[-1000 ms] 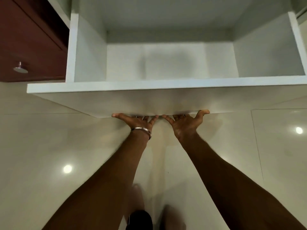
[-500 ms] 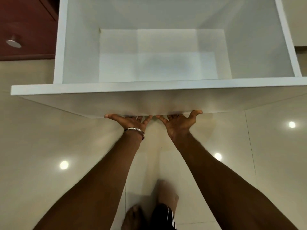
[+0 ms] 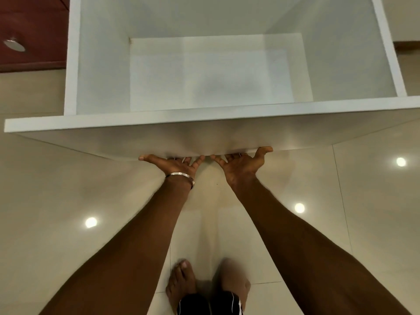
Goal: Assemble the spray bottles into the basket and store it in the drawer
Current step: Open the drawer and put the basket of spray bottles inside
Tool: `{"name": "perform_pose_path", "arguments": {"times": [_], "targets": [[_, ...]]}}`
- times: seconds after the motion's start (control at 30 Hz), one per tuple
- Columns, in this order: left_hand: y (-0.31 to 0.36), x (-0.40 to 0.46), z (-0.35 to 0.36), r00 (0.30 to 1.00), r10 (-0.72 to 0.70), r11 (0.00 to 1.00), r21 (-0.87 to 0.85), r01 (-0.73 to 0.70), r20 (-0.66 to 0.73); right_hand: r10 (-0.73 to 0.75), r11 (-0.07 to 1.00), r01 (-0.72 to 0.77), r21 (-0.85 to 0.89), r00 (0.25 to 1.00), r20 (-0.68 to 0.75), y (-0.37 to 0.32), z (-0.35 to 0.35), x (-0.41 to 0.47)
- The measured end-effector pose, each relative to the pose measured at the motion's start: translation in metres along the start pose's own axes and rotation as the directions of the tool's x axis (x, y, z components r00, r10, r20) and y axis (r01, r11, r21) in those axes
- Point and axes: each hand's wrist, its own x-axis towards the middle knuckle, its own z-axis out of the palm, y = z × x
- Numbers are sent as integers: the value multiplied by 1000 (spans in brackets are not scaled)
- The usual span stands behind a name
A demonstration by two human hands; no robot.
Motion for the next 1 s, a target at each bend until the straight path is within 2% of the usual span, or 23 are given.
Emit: {"name": "perform_pose_path", "arguments": {"times": [0.13,0.23,0.33,0.47,0.77,1.0], "targets": [[1,-1,-2,1000,-4,999,33,4,-5,9,1000,-9,-6,1000,5,-1,-4,1],[6,-7,-10,997,-41,996,71,45,-60,43,998,-44,-51,999,-6,-3,-13,-5],[6,-34,-20,989,-98,984,137,113,-114,65,996,-69,-64,996,-61,-6,-14,-28],[6,-84,-12,979,-155,977,123,171,-129,70,996,-75,-50,992,-102,-8,12,-73],[36,-207,96,975,-175,944,257,206,-136,55,997,-62,-50,989,-138,-49,117,-188],[64,-282,182,984,-115,893,420,163,-137,55,979,-89,-183,981,-185,-99,188,-259]]}}
